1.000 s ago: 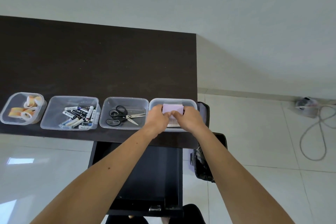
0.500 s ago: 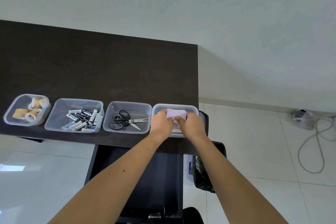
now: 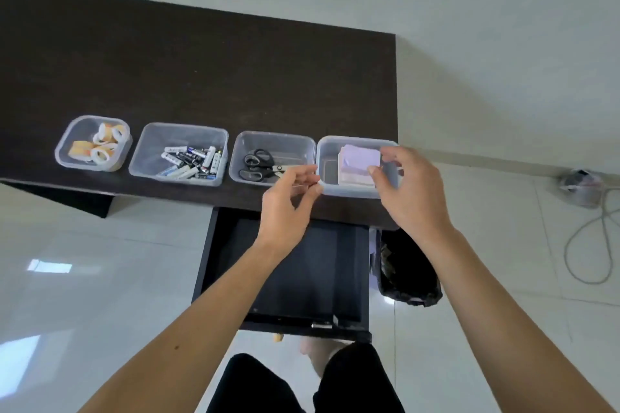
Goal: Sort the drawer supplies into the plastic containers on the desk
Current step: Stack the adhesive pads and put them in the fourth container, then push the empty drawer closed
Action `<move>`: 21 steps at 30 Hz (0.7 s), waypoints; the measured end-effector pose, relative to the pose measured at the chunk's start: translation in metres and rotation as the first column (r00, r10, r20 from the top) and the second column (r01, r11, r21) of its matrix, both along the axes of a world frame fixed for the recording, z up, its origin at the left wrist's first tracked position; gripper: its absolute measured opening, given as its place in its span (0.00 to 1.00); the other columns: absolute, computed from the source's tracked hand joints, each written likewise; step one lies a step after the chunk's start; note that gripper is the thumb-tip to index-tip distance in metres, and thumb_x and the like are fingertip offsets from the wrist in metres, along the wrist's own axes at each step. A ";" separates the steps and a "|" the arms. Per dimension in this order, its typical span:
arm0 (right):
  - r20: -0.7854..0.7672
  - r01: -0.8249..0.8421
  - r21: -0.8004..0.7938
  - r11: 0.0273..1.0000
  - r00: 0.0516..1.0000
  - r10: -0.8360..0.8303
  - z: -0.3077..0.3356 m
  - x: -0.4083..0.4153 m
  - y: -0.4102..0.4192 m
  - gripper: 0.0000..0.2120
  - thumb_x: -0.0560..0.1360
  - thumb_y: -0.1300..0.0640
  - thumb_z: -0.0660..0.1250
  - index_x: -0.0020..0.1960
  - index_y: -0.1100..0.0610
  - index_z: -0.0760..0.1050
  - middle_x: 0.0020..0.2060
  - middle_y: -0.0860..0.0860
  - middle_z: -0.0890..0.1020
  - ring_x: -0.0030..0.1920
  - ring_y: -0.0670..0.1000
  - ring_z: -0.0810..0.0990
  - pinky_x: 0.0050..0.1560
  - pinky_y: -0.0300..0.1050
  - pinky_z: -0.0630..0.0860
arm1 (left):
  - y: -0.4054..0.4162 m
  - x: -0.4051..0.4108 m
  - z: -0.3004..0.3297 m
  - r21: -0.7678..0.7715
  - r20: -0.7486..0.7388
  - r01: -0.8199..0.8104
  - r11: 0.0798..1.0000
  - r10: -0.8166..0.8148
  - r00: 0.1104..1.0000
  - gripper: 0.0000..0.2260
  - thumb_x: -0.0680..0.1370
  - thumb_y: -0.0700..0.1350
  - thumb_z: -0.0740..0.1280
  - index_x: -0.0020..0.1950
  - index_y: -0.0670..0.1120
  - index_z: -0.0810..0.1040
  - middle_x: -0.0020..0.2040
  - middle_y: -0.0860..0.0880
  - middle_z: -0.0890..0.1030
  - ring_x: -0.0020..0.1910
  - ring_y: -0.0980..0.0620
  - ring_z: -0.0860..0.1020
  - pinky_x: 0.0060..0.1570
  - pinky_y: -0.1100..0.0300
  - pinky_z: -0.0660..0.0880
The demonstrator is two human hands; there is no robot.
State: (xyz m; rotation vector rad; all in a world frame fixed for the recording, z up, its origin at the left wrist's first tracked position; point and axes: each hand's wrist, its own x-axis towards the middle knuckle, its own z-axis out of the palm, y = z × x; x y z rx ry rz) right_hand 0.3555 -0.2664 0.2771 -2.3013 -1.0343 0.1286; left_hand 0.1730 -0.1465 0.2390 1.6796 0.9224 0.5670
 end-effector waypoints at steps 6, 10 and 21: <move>0.045 -0.216 0.016 0.976 0.976 0.215 -0.057 -0.098 -0.055 0.12 0.78 0.53 0.76 0.58 0.57 0.84 0.52 0.49 0.86 0.57 0.55 0.81 0.58 0.45 0.77 | -0.023 -0.121 -0.060 -0.050 -0.121 -0.037 0.998 0.031 0.992 0.11 0.82 0.46 0.73 0.64 0.52 0.82 0.52 0.58 0.86 0.54 0.60 0.83 0.60 0.59 0.81; -0.126 -0.308 -0.079 0.948 0.947 0.297 -0.110 -0.151 -0.076 0.15 0.76 0.46 0.78 0.58 0.54 0.85 0.53 0.46 0.84 0.58 0.52 0.79 0.59 0.49 0.79 | -0.028 -0.178 -0.091 0.021 -0.337 0.140 0.990 -0.125 0.933 0.14 0.80 0.54 0.74 0.64 0.56 0.81 0.54 0.60 0.85 0.56 0.60 0.82 0.60 0.57 0.81; -0.325 -0.392 -0.328 0.859 0.901 0.287 -0.175 -0.204 -0.110 0.25 0.71 0.36 0.78 0.62 0.47 0.82 0.55 0.40 0.81 0.56 0.47 0.79 0.55 0.46 0.77 | -0.041 -0.245 -0.136 0.245 -0.616 0.522 0.817 -0.285 0.735 0.18 0.76 0.62 0.75 0.60 0.54 0.85 0.55 0.57 0.86 0.53 0.54 0.82 0.56 0.57 0.79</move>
